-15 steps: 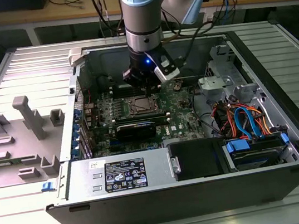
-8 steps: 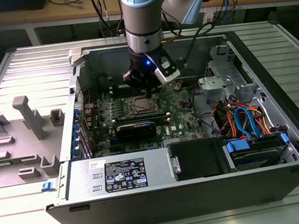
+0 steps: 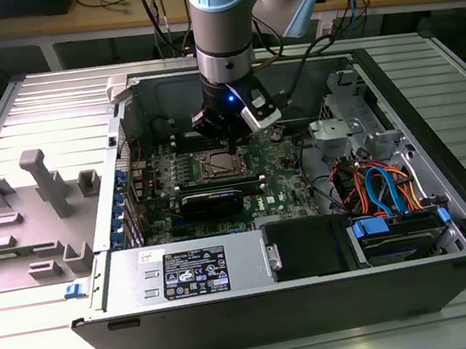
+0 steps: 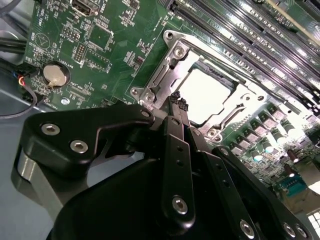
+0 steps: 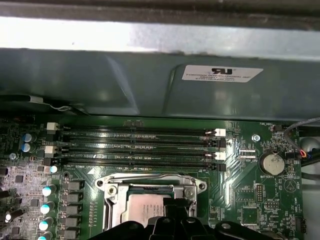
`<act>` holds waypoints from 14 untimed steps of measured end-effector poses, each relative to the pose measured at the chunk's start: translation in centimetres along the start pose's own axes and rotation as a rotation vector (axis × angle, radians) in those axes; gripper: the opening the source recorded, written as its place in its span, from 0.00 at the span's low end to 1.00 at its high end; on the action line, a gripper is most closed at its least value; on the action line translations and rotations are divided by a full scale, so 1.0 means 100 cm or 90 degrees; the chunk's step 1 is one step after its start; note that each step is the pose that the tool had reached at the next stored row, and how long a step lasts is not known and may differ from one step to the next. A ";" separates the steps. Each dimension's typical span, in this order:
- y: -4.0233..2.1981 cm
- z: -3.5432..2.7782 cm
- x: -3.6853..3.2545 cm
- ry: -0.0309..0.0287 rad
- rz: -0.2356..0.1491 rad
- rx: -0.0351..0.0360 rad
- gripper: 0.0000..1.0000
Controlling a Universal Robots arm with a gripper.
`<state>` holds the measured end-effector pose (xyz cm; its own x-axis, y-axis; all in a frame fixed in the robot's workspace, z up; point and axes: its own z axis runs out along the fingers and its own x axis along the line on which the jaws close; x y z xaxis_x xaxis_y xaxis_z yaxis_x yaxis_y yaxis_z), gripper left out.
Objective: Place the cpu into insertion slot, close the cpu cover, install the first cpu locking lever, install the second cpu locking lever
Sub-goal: 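Install the second cpu locking lever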
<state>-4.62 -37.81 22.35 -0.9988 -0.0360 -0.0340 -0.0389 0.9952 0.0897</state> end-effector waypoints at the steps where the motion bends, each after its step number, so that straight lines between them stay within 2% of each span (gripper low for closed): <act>1: 0.0001 -0.0002 0.0000 -0.0001 0.000 -0.0001 0.11; 14: -0.0003 -0.0027 -0.0001 0.0001 0.000 0.0002 0.11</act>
<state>-4.62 -37.87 22.62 -0.9988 -0.0362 -0.0338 -0.0391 0.9952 0.0895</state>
